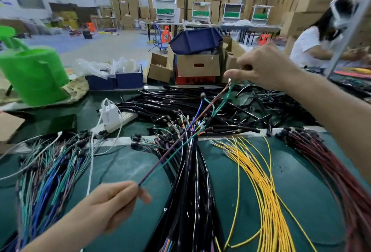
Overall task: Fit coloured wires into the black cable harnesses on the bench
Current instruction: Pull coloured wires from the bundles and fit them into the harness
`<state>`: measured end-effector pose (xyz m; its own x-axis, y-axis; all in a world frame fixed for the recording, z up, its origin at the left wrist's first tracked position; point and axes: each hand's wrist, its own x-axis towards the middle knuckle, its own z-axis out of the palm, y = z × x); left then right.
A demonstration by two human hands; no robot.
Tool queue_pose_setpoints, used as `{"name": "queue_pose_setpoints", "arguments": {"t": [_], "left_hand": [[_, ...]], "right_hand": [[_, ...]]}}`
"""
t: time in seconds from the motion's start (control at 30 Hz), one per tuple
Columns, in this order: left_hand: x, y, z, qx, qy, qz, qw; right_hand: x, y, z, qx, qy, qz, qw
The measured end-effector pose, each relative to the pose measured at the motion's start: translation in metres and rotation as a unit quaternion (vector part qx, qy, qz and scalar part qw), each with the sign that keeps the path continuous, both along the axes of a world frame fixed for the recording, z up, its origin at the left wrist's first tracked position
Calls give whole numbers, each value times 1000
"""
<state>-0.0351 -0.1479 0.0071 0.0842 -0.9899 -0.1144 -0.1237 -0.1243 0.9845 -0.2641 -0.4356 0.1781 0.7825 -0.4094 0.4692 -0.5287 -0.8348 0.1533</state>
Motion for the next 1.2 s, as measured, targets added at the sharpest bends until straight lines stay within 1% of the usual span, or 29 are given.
{"name": "queue_pose_setpoints", "arguments": {"t": [0.07,0.13,0.17,0.2,0.27,0.33,0.37,0.43,0.47,0.53,0.6,0.63,0.67,0.73,0.77,0.8,0.83,0.87,0.93,0.97,1.0,1.03,1.07,1.1,1.13,1.17,1.2], "left_hand": [[7,10,-7,35,11,-14,999],[-1,13,-16,69,91,28,993],[-12,9,-20,84,125,64,987],[-25,3,-23,93,150,93,980],[-54,-18,-33,86,197,119,969],[-74,-40,-42,71,245,121,959],[-80,-47,-45,68,260,122,955],[-81,-57,-51,76,282,129,948],[-79,-61,-53,81,288,133,945],[-75,-66,-58,78,300,130,942],[-71,-66,-64,77,318,113,938],[-70,-66,-66,80,327,102,936],[-68,-66,-68,84,335,89,934],[-65,-66,-68,88,350,64,930],[-63,-66,-68,88,361,55,927],[-62,-66,-68,86,371,47,923],[-61,-65,-68,85,378,38,921],[-59,-65,-68,85,381,27,920],[-56,-63,-67,87,362,-3,928],[-55,-63,-66,88,348,-18,933],[-54,-63,-66,91,343,-26,934],[-53,-64,-67,97,352,-29,931],[-51,-64,-68,107,371,-28,922],[-50,-65,-68,116,393,-28,912],[-49,-64,-69,122,412,-32,902],[-49,-63,-68,122,423,-40,897],[-48,-62,-68,118,427,-48,895]], "right_hand": [[11,-1,-10,4,12,3,1000],[26,-4,-24,-9,32,-26,999],[34,-6,-32,4,31,-46,998],[44,-9,-39,31,26,-66,997],[61,-9,-56,75,32,-90,993],[69,-8,-77,121,34,-99,987],[67,-7,-88,158,20,-107,981],[51,1,-110,257,-10,-158,953],[39,7,-121,307,5,-197,931],[11,22,-145,403,90,-260,873],[-11,41,-168,480,153,-281,817],[-18,50,-180,498,161,-283,804],[-24,56,-189,501,157,-282,803],[-33,64,-201,486,124,-279,819],[-36,66,-203,488,100,-280,821],[-39,68,-202,510,63,-278,812],[-40,68,-199,551,6,-269,790],[-41,67,-193,602,-73,-248,755],[-38,67,-175,676,-252,-188,666],[-35,68,-165,689,-329,-158,627],[-32,69,-155,694,-386,-128,594],[-26,72,-146,701,-422,-95,567],[-20,78,-139,712,-437,-61,546],[-13,85,-134,726,-433,-24,534],[-6,93,-132,741,-414,13,529],[1,101,-133,753,-384,47,532],[8,108,-137,759,-341,72,550]]}}
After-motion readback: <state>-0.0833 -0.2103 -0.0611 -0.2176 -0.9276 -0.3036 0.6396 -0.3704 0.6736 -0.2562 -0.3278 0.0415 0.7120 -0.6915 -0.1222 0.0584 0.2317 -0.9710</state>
